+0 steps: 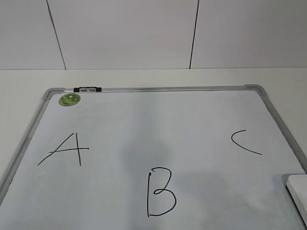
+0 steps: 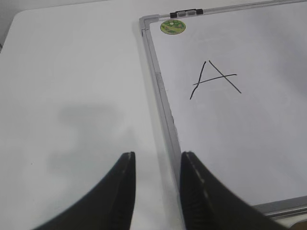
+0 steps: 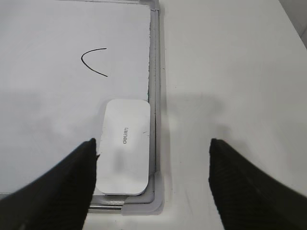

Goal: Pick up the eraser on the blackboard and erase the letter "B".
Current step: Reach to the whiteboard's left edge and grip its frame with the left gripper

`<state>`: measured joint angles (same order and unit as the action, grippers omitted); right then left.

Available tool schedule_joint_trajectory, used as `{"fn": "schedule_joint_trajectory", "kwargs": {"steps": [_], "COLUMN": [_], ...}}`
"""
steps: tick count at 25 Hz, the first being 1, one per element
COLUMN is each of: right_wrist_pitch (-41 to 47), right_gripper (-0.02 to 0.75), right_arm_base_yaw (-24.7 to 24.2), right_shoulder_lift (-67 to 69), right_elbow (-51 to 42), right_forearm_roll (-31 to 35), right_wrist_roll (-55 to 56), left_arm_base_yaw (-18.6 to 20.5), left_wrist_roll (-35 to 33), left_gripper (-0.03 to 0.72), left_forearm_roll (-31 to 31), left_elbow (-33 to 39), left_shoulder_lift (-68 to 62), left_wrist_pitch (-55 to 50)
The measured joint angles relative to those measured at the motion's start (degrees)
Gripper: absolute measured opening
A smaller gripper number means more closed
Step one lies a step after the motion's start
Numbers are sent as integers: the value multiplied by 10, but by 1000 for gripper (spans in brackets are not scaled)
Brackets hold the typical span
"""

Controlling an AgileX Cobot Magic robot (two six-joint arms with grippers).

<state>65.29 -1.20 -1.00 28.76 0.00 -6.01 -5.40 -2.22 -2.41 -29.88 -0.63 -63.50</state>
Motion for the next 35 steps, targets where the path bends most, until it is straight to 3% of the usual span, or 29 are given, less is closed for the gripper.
{"fn": "schedule_joint_trajectory", "kwargs": {"steps": [13, 21, 35], "right_wrist_pitch": [23, 67, 69], "right_gripper": [582, 582, 582], "right_arm_base_yaw": [0, 0, 0], "right_shoulder_lift": [27, 165, 370], "right_elbow": [13, 57, 84], "right_forearm_roll": [0, 19, 39], "right_wrist_roll": [21, 60, 116], "left_arm_base_yaw": [0, 0, 0], "left_wrist_roll": [0, 0, 3], "left_gripper": [239, 239, 239], "left_forearm_roll": [0, 0, -3], "left_elbow": [0, 0, 0], "left_shoulder_lift": [0, 0, -14], "left_wrist_pitch": [0, 0, 0]}}
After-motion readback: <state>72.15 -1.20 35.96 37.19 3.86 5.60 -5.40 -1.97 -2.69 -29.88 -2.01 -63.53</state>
